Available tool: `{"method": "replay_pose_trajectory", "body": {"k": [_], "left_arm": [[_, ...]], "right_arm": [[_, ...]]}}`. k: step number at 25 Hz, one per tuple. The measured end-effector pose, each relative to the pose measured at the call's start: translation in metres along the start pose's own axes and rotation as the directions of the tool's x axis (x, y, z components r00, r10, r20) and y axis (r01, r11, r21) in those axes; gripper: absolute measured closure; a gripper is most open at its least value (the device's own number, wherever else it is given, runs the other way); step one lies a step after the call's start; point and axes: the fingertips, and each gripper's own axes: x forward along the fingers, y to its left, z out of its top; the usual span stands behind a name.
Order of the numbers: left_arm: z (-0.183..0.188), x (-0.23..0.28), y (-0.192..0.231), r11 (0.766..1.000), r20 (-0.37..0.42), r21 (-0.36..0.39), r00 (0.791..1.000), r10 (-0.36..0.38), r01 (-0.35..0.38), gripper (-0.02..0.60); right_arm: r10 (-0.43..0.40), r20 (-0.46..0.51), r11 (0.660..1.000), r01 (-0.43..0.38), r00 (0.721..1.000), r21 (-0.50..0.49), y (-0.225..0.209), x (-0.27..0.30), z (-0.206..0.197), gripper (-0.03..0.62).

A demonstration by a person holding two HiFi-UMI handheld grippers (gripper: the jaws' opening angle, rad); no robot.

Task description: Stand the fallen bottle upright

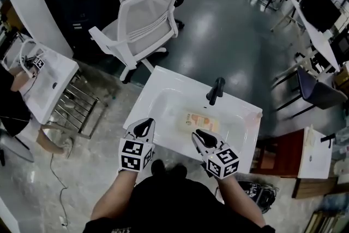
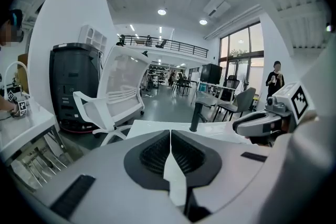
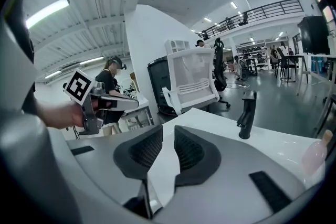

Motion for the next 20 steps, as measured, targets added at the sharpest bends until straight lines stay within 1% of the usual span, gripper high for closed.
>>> {"method": "replay_pose_trajectory", "body": {"k": [3, 10, 14, 20], "left_arm": [[-0.006, -0.002, 0.013, 1.000, -0.005, -0.012, 1.000, -0.017, 0.017, 0.560], [-0.020, -0.006, 0.040, 0.999, -0.025, -0.024, 0.999, -0.031, 0.030, 0.560], [-0.024, 0.004, 0.044, 0.999, -0.048, -0.035, 0.998, -0.027, 0.026, 0.560], [-0.037, 0.037, 0.038, 0.998, -0.121, -0.024, 0.991, -0.053, 0.050, 0.560]], "right_arm": [[-0.001, -0.030, 1.000, 0.000, 1.000, -0.028, 0.010, 0.019, -0.001, 0.508], [0.021, -0.125, 0.996, -0.032, 0.992, -0.084, 0.027, 0.062, -0.017, 0.468], [0.037, -0.176, 0.994, -0.054, 0.984, -0.094, 0.018, 0.080, -0.028, 0.461], [0.037, -0.244, 0.994, -0.060, 0.969, -0.088, -0.014, 0.102, -0.049, 0.453]]}}
